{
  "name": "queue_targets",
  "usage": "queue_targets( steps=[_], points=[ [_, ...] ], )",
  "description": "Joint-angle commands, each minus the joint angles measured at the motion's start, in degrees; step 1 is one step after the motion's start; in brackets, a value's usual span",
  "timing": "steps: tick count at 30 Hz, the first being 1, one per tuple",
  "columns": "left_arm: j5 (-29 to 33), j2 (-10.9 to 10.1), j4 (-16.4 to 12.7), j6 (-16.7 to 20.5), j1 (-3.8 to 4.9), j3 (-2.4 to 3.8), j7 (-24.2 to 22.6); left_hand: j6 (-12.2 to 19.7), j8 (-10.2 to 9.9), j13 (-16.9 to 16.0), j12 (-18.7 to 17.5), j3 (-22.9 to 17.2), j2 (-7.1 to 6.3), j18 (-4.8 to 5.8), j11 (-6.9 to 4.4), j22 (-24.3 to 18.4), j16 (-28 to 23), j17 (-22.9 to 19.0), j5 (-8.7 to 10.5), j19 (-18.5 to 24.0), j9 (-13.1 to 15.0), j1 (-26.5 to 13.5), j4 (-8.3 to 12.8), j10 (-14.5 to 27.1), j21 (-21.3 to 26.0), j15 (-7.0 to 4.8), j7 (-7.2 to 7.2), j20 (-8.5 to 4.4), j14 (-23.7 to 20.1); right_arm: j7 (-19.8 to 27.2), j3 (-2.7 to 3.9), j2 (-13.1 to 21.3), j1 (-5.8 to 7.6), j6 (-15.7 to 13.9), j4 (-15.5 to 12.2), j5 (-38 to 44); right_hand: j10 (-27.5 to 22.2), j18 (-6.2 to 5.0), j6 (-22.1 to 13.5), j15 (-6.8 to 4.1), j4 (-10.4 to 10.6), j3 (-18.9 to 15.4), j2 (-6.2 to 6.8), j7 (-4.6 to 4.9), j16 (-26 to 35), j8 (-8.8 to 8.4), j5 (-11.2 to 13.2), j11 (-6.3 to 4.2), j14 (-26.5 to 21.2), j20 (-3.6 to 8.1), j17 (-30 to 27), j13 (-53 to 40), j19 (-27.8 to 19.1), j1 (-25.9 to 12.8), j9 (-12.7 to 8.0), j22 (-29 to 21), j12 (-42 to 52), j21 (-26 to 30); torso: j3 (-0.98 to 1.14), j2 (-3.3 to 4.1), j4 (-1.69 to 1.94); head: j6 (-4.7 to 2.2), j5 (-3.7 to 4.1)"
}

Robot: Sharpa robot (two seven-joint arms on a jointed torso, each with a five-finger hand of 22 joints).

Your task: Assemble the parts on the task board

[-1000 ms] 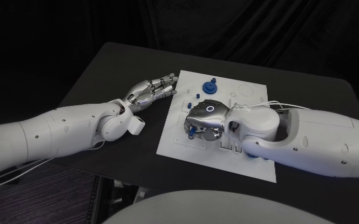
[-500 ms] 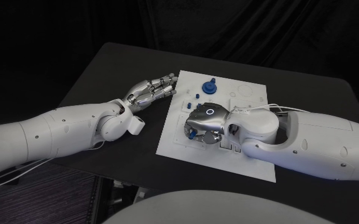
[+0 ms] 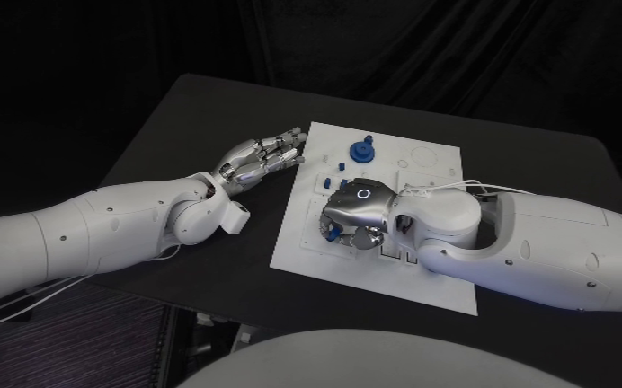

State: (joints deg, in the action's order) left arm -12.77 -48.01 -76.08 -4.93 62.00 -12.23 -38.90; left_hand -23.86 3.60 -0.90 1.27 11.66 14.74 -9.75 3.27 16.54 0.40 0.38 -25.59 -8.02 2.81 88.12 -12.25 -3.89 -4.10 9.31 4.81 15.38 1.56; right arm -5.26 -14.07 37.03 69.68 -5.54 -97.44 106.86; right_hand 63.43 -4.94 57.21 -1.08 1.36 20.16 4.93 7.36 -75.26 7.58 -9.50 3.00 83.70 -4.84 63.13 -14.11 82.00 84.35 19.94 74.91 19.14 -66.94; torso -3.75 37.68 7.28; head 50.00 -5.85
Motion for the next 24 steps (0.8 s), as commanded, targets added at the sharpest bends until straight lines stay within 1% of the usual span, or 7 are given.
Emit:
queue_targets(
  steps=[1, 3, 11, 13, 14, 18, 24],
  points=[
    [0.30, 0.16, -0.02, -0.81, -0.15, 0.05, -1.93, 0.36, -0.07, -0.04, 0.21, -0.24, 0.11, -0.39, 0.32, -0.05, 0.14, 0.04, 0.16, 0.27, -0.06, 0.29, 0.04, 0.14, -0.14, 0.14, -0.01, 0.03, -0.25, -0.99, -0.09, 0.02, -0.32, 1.96, 0.38, 0.47, -2.64, 0.12, -3.14, 0.34, 0.36, 0.51, 0.62, -0.07, 0.82, -1.96, -0.07, 0.70, -1.06, -0.21, -1.23, 0.19, -1.13, -0.52, -0.95, 8.61, -1.02, 1.68, -0.04, -0.02, -0.02, 0.00, -0.07],
    [0.30, 0.16, 0.00, -0.82, -0.18, 0.05, -1.92, 0.39, -0.08, -0.03, 0.19, -0.27, 0.14, -0.39, 0.28, -0.09, 0.14, 0.04, 0.13, 0.28, -0.06, 0.23, 0.02, 0.19, -0.14, 0.15, 0.00, 0.02, -0.25, -0.98, -0.09, 0.00, -0.39, 1.83, 0.49, 0.47, -5.08, -0.12, -6.64, 1.17, 0.77, 0.63, 1.04, -0.54, 1.57, -3.87, 0.21, 1.58, -1.90, -0.74, -2.42, 0.15, -1.99, -1.14, -1.80, 8.22, -1.77, 3.26, -0.05, -0.03, -0.02, 0.00, -0.10],
    [0.30, 0.16, 0.15, -0.82, -0.29, 0.05, -1.92, 0.39, -0.08, -0.03, 0.19, -0.27, 0.14, -0.39, 0.28, -0.09, 0.14, 0.04, 0.13, 0.28, -0.06, 0.23, 0.02, 0.19, -0.14, 0.15, 0.00, 0.02, -0.25, -0.64, -0.09, -0.03, -0.53, 1.06, 0.65, 0.47, -10.55, -0.45, -17.44, 2.45, 1.70, 0.05, 1.96, -3.44, 1.90, -4.12, 1.28, 3.22, -3.01, -2.18, -3.40, -0.42, -3.03, -2.37, -5.14, 7.81, -2.35, 5.01, -0.04, -0.01, 0.02, 0.00, 0.12],
    [0.30, 0.15, 0.16, -0.82, -0.31, 0.05, -1.91, 0.39, -0.08, -0.03, 0.19, -0.27, 0.14, -0.39, 0.28, -0.09, 0.14, 0.04, 0.13, 0.28, -0.06, 0.23, 0.02, 0.19, -0.14, 0.15, 0.00, 0.02, -0.25, -0.48, -0.09, 0.06, -0.54, 0.71, 0.61, 0.47, -13.33, -0.69, -26.22, 2.75, 2.06, -1.06, 2.15, -4.84, 2.07, -4.57, 1.14, 3.67, -3.45, -2.58, -3.86, -0.51, -3.59, -2.59, -8.43, 7.49, -2.71, 6.22, -0.05, -0.02, 0.03, 0.00, 0.14],
    [0.30, 0.14, 0.16, -0.81, -0.32, 0.05, -1.90, 0.39, -0.08, -0.03, 0.19, -0.27, 0.14, -0.39, 0.28, -0.09, 0.14, 0.04, 0.13, 0.28, -0.06, 0.23, 0.02, 0.19, -0.14, 0.15, 0.00, 0.02, -0.25, -0.40, -0.09, 0.12, -0.55, 0.48, 0.60, 0.47, -13.96, -0.76, -27.46, 2.80, 2.11, -1.42, 2.11, -5.08, 2.11, -4.55, 1.16, 3.75, -3.57, -2.63, -3.99, -0.59, -3.71, -2.49, -8.99, 7.43, -2.66, 6.48, -0.05, -0.04, 0.02, 0.00, 0.13],
    [0.30, 0.07, 0.16, -0.81, -0.34, 0.05, -1.90, 0.39, -0.08, -0.03, 0.19, -0.27, 0.14, -0.39, 0.28, -0.09, 0.14, 0.04, 0.13, 0.28, -0.06, 0.23, 0.02, 0.19, -0.14, 0.15, 0.00, 0.02, -0.25, -0.05, -0.09, 0.63, -0.56, -1.01, 0.45, 0.47, -17.13, -0.95, -29.23, 2.96, 2.46, -3.03, 1.95, -5.59, 2.36, -4.49, 1.49, 4.12, -4.08, -2.86, -4.62, -0.79, -4.16, -2.19, -10.16, 7.19, -2.66, 7.46, -0.04, -0.05, 0.01, 0.00, 0.16],
    [0.30, -0.36, -0.07, -0.58, -0.35, 0.05, -2.01, 0.35, -0.07, -0.03, 0.19, -0.28, 0.13, -0.39, 0.27, -0.07, 0.13, 0.03, 0.21, 0.26, -0.05, 0.17, 0.00, 0.20, -0.15, 0.16, 0.04, 0.03, -0.28, 0.82, -0.03, 3.12, -0.24, -6.31, -1.07, -0.32, -21.48, -1.17, -29.12, 2.99, 2.88, -4.92, 1.66, -5.65, 2.72, -4.32, 1.48, 4.67, -4.84, -2.95, -5.45, -0.96, -4.82, -1.36, -10.91, 6.91, -2.27, 8.75, -0.06, -0.04, 0.02, 0.00, 0.76]
  ],
)
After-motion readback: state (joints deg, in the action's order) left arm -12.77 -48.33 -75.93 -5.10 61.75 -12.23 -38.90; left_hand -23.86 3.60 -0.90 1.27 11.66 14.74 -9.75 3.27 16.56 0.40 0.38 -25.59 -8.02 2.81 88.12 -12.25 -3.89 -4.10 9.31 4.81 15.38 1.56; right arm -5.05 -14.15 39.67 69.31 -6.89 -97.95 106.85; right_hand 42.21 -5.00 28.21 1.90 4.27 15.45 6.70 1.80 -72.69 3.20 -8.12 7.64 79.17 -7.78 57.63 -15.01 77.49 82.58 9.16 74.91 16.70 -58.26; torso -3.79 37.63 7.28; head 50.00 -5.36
